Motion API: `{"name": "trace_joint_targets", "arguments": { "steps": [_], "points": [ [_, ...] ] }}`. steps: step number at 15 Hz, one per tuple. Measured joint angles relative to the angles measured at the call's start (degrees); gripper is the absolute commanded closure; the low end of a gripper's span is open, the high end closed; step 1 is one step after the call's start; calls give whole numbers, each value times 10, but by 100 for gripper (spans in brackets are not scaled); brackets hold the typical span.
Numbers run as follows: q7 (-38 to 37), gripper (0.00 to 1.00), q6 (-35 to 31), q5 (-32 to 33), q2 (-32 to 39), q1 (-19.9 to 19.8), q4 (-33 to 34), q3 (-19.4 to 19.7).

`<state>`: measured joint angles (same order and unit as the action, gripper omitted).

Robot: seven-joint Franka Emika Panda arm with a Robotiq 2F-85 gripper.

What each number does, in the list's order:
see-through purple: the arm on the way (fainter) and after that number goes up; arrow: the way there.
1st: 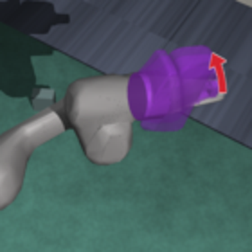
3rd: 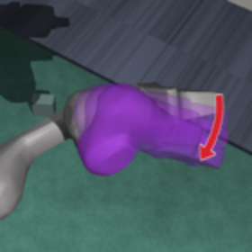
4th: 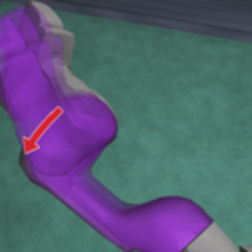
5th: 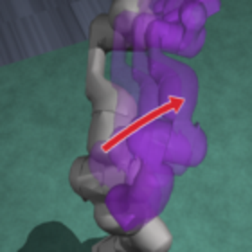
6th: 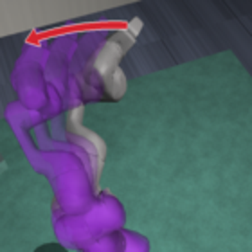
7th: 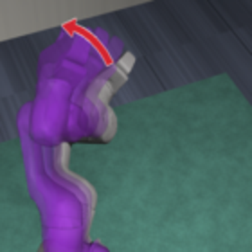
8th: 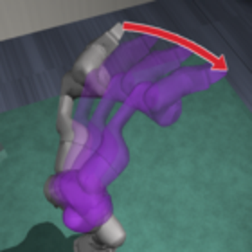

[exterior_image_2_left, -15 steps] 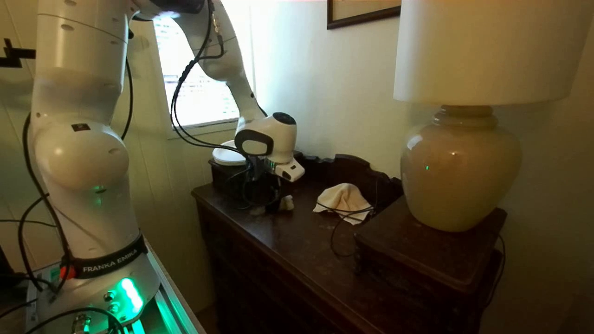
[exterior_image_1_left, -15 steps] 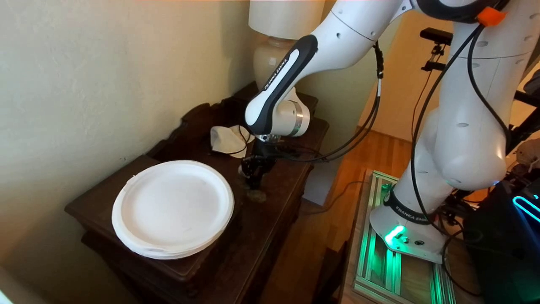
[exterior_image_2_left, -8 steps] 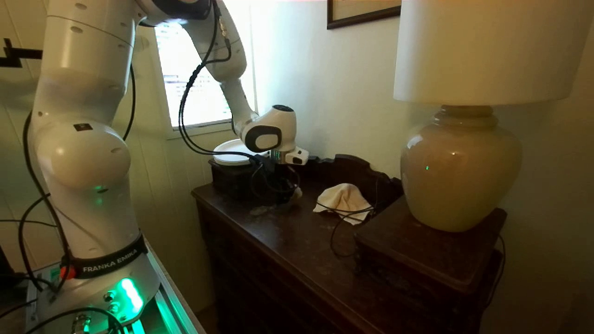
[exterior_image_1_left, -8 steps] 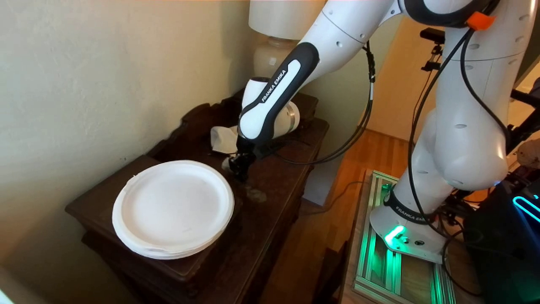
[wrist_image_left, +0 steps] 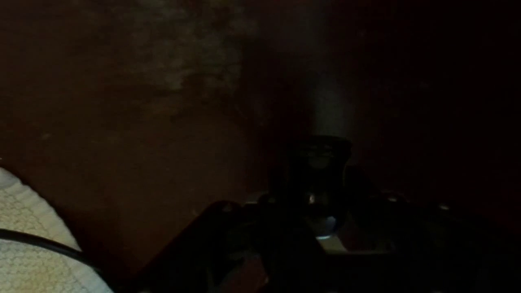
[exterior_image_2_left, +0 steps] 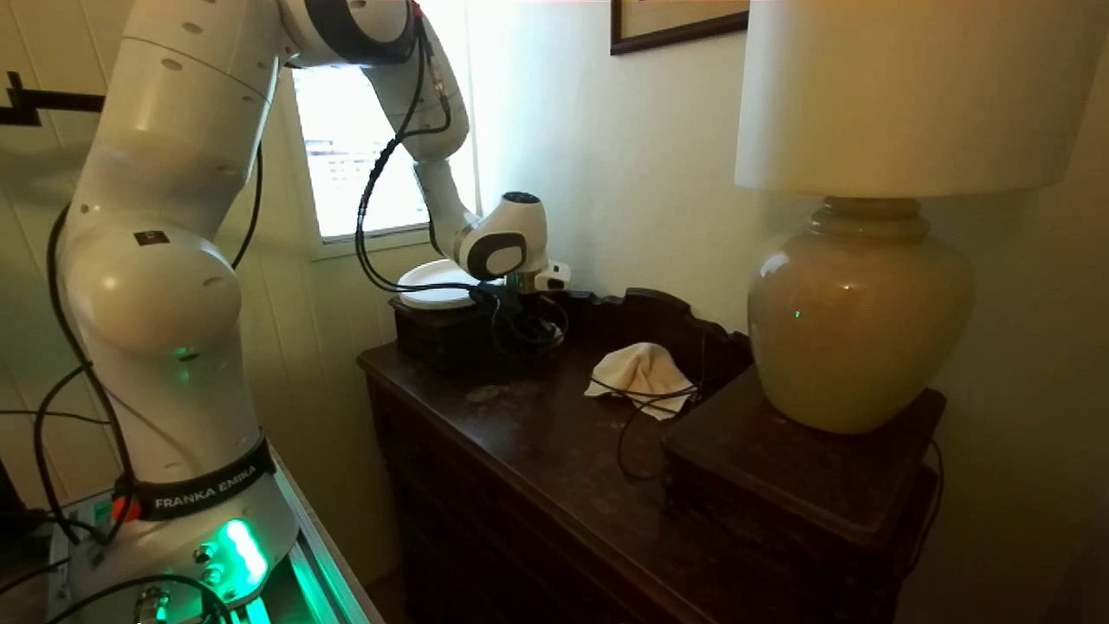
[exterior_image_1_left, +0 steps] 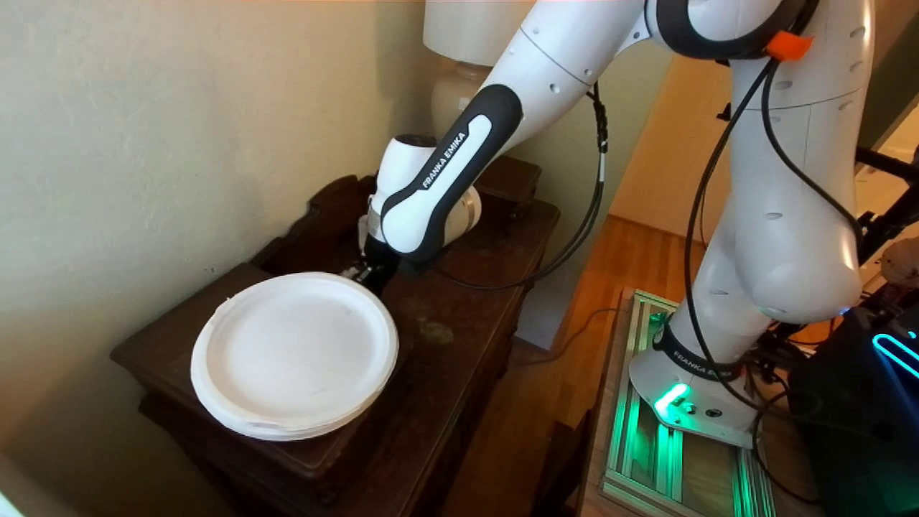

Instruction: Use the brush to wipe the table

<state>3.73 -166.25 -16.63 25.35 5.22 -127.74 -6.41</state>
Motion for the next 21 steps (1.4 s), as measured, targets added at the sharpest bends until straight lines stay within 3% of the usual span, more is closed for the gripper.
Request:
{"name": "trace_joint_targets", "arguments": {
  "steps": [1,2,3,4,6,7,9,13,18,21],
  "points": [
    [1,84,-1,2,8,-2,8,-5],
    [3,53,-2,2,16,-6,16,-9],
    [5,45,-2,2,23,-11,23,-14],
    [7,45,-2,2,29,-17,28,-20],
    [13,53,-2,2,39,-32,37,-34],
    [16,24,-2,2,42,-40,40,-42],
    [22,24,-2,2,46,-56,43,-57],
    [27,1,-2,2,44,-73,43,-72],
    [2,0,33,-1,-14,-84,10,-67],
    [-26,0,88,-1,-85,-85,-39,-40]
  ]
}}
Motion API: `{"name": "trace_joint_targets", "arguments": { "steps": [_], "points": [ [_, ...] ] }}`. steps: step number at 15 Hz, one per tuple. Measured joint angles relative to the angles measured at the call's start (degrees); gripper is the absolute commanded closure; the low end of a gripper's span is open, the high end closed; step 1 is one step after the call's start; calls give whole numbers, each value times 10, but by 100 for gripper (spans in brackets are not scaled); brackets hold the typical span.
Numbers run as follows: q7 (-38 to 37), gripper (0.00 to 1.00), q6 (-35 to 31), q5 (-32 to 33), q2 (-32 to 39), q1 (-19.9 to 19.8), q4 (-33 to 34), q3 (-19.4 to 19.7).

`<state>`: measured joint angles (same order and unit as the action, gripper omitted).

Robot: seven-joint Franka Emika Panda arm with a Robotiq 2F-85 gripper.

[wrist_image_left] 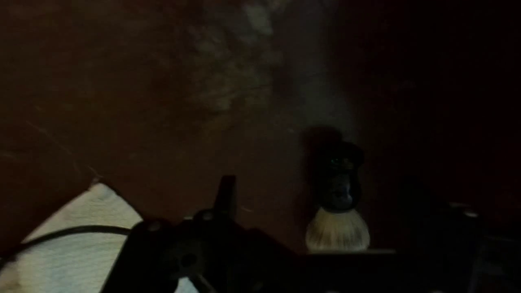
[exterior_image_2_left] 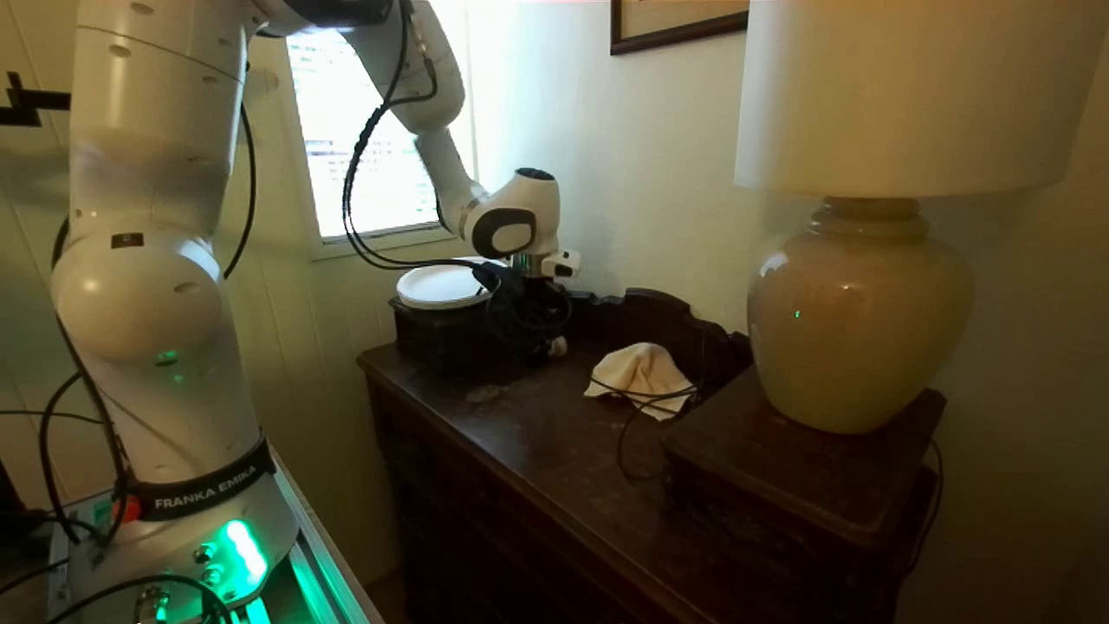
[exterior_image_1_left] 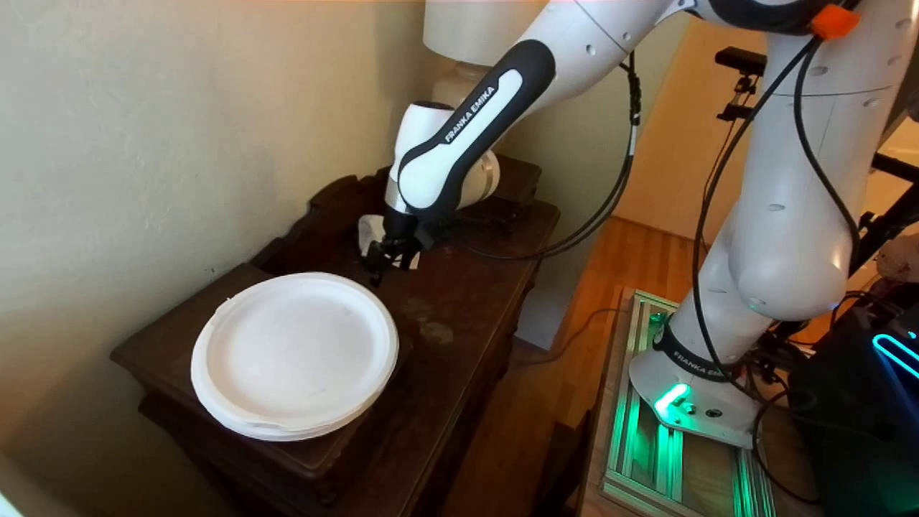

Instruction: Use the brush to wipe the table

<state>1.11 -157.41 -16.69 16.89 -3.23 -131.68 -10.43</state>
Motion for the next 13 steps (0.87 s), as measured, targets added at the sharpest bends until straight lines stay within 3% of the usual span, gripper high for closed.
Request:
{"name": "trace_joint_targets", "arguments": {
  "steps": [2,7,10,13],
  "points": [
    [-1,0,40,12,-50,1,-40,25],
    [-3,0,150,118,-171,3,-122,90],
    [16,0,219,144,-233,3,-149,100],
    [22,0,232,144,-258,4,-161,100]
  ]
}}
